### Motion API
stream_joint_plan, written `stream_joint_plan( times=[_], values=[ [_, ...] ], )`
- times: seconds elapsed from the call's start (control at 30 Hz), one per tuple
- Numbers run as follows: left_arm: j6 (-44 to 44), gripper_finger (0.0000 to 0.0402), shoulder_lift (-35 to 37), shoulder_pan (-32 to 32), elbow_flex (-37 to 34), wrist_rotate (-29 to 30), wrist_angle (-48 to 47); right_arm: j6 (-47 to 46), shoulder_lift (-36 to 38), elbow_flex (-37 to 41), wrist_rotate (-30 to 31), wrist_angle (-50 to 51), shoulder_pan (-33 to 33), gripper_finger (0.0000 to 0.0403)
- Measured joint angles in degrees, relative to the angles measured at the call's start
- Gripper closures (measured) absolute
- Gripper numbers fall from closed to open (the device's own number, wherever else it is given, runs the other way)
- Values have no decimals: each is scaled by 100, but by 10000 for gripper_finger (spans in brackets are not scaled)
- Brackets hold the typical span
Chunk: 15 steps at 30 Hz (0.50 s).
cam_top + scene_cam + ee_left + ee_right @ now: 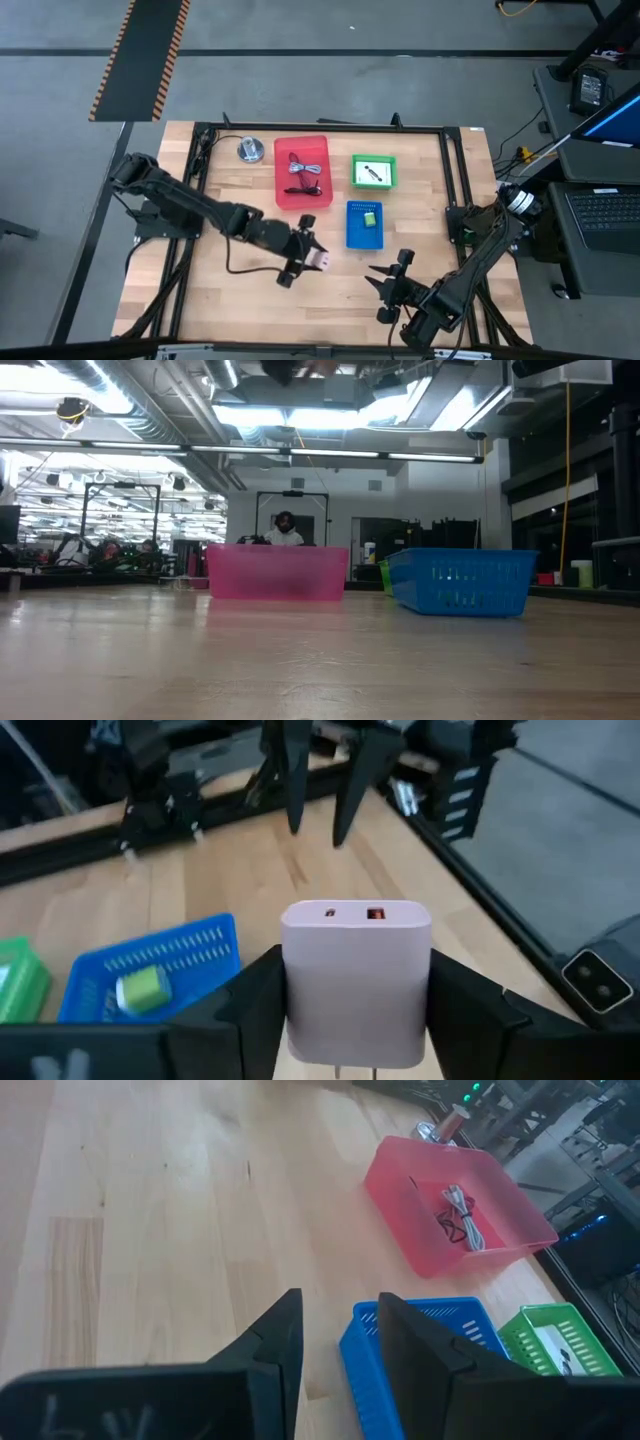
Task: Pick and place items into bin
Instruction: Put the white charger adapter into the blue bin
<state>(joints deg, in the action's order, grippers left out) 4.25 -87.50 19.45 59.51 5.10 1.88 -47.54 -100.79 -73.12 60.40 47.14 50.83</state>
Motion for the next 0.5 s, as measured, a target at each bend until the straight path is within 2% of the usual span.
stream_joint_plan(
  times=[0.1,0.27,0.5],
  values=[
    [244,211,0,-309,0,-392,144,1,2,0,-1,-2,-2,292],
    [466,211,-35,-725,0,-684,310,2,2,0,0,-5,-2,292],
    [700,211,-597,-1254,2,-1255,1143,13,2,0,3,3,-4,292]
  ],
)
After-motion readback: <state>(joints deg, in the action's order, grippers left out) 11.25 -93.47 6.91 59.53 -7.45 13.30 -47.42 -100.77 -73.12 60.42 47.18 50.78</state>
